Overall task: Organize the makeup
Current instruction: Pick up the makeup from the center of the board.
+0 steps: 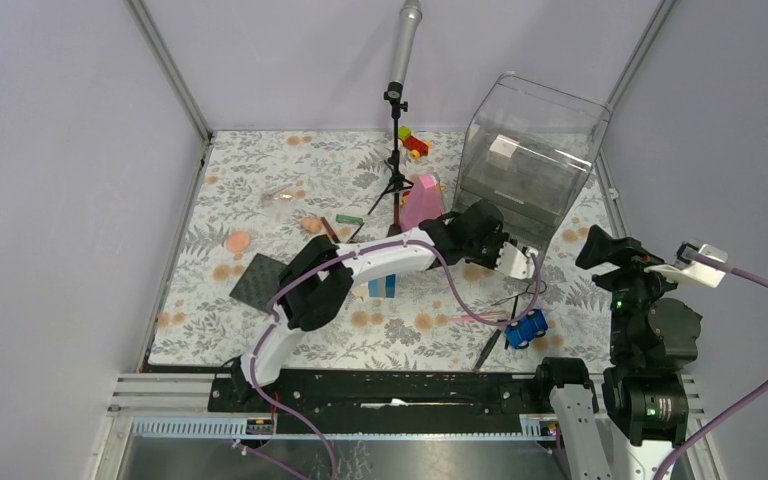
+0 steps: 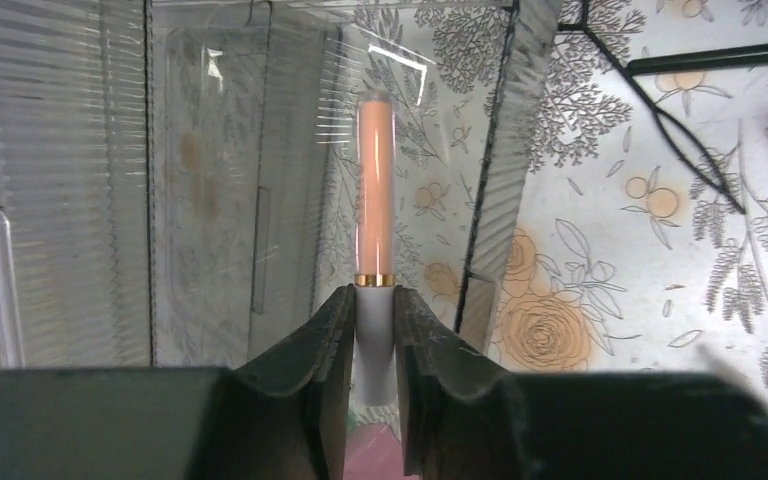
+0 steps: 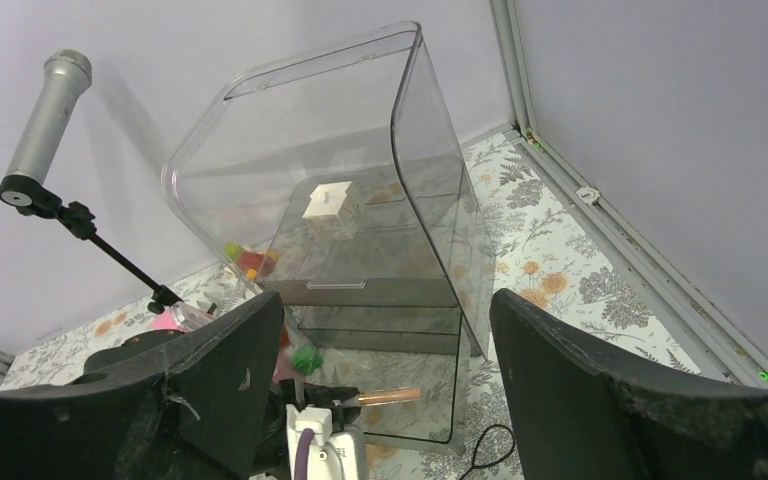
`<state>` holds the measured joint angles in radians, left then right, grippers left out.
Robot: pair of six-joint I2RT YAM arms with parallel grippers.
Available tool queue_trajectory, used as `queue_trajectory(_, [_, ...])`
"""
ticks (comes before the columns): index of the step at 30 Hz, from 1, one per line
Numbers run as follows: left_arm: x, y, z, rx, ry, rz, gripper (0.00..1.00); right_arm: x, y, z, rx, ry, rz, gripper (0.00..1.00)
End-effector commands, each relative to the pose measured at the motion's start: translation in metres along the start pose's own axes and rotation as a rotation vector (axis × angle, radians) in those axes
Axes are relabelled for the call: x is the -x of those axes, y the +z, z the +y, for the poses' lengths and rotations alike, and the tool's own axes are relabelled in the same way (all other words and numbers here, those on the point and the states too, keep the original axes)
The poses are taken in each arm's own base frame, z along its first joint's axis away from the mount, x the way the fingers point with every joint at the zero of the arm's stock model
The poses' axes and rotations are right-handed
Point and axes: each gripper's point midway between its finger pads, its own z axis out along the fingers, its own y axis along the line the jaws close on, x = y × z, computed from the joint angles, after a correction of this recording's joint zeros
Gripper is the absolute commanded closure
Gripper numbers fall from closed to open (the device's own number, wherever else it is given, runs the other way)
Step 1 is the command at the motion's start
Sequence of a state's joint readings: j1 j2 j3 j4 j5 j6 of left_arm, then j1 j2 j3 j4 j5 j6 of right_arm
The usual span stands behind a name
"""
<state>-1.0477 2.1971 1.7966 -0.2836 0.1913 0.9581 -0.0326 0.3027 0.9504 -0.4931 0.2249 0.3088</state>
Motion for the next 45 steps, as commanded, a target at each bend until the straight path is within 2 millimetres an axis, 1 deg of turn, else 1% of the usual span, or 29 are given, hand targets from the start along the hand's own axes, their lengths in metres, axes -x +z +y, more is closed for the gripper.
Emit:
queue_trajectory(1, [0.026,-0.003,0.027,0.050,0.055,-0.095,0.67,0.001,-0.002,-0.002,0.000,-0.025,-0.005,0.17])
queue_trajectory(2, [0.028,-0.003,0.029,0.062,0.047,-0.103,0.53,0.000,-0.001,-0.002,-0.001,-0.026,-0.002,0.17])
queue_trajectory(4, [0.033,-0.006,0.035,0.090,0.035,-0.123,0.20,-0.002,-0.001,-0.002,-0.003,-0.028,0.002,0.17])
queue_trajectory(5, [0.036,-0.009,0.038,0.104,0.033,-0.133,0.14,-0.002,0.000,-0.003,-0.007,-0.029,0.003,0.17])
queue_trajectory(7, [0.042,-0.015,0.044,0.126,0.026,-0.147,0.11,-0.004,0.001,-0.004,-0.014,-0.030,0.009,0.17])
queue_trajectory(9, [0.047,-0.023,0.054,0.162,0.025,-0.159,0.11,-0.006,0.003,-0.006,-0.027,-0.033,0.016,0.17])
queue_trajectory(12, [0.059,-0.042,0.071,0.239,0.019,-0.180,0.10,-0.010,0.008,-0.012,-0.068,-0.030,0.039,0.17])
queue_trajectory(14, [0.070,-0.064,0.084,0.291,0.006,-0.206,0.10,-0.014,0.010,-0.015,-0.093,-0.030,0.067,0.16])
queue_trajectory(16, [0.080,-0.085,0.093,0.336,-0.020,-0.237,0.09,-0.018,0.014,-0.015,-0.105,-0.028,0.094,0.16])
queue_trajectory(19, [0.097,-0.121,0.108,0.429,-0.077,-0.308,0.02,-0.023,0.018,-0.013,-0.111,-0.005,0.134,0.16])
queue_trajectory(22, [0.108,-0.160,0.116,0.509,-0.179,-0.370,0.01,-0.033,0.024,-0.007,-0.103,0.028,0.189,0.16])
queue_trajectory(24, [0.110,-0.179,0.115,0.532,-0.241,-0.397,0.01,-0.043,0.028,-0.003,-0.092,0.044,0.234,0.16])
queue_trajectory(26, [0.106,-0.192,0.109,0.542,-0.315,-0.405,0.01,-0.053,0.031,0.001,-0.078,0.059,0.278,0.16])
queue_trajectory(28, [0.100,-0.205,0.107,0.579,-0.438,-0.411,0.01,-0.063,0.034,0.005,-0.064,0.068,0.326,0.16])
queue_trajectory(30, [0.087,-0.219,0.107,0.639,-0.608,-0.395,0.01,-0.073,0.037,0.008,-0.062,0.072,0.383,0.16])
queue_trajectory(31, [0.081,-0.231,0.108,0.675,-0.706,-0.388,0.01,-0.080,0.037,0.009,-0.059,0.071,0.423,0.16])
queue_trajectory(33, [0.068,-0.243,0.100,0.699,-0.903,-0.356,0.03,-0.092,0.039,0.014,-0.043,0.070,0.496,0.18])
queue_trajectory(35, [0.059,-0.251,0.082,0.671,-1.082,-0.311,0.02,-0.107,0.039,0.021,-0.014,0.092,0.571,0.23])
queue_trajectory(37, [0.049,-0.259,0.059,0.635,-1.195,-0.250,0.01,-0.125,0.040,0.034,0.036,0.155,0.646,0.29])
queue_trajectory(38, [0.041,-0.264,0.047,0.629,-1.234,-0.216,0.01,-0.135,0.040,0.039,0.048,0.190,0.684,0.30])
queue_trajectory(39, [0.034,-0.270,0.035,0.629,-1.254,-0.187,0.01,-0.144,0.040,0.042,0.042,0.220,0.717,0.29])
queue_trajectory(40, [0.025,-0.277,0.024,0.635,-1.261,-0.158,0.01,-0.153,0.038,0.049,0.055,0.220,0.744,0.29])
queue_trajectory(42, [0.005,-0.295,0.007,0.673,-1.260,-0.096,0.01,-0.171,0.034,0.061,0.048,0.177,0.778,0.25])
queue_trajectory(43, [-0.008,-0.305,-0.001,0.695,-1.257,-0.051,0.01,-0.181,0.030,0.069,0.044,0.138,0.793,0.23])
queue_trajectory(44, [-0.019,-0.316,-0.004,0.729,-1.254,-0.021,0.01,-0.192,0.026,0.078,0.037,0.100,0.808,0.22])
queue_trajectory(45, [-0.030,-0.329,-0.008,0.768,-1.242,0.008,0.01,-0.206,0.012,0.097,0.069,0.041,0.837,0.21])
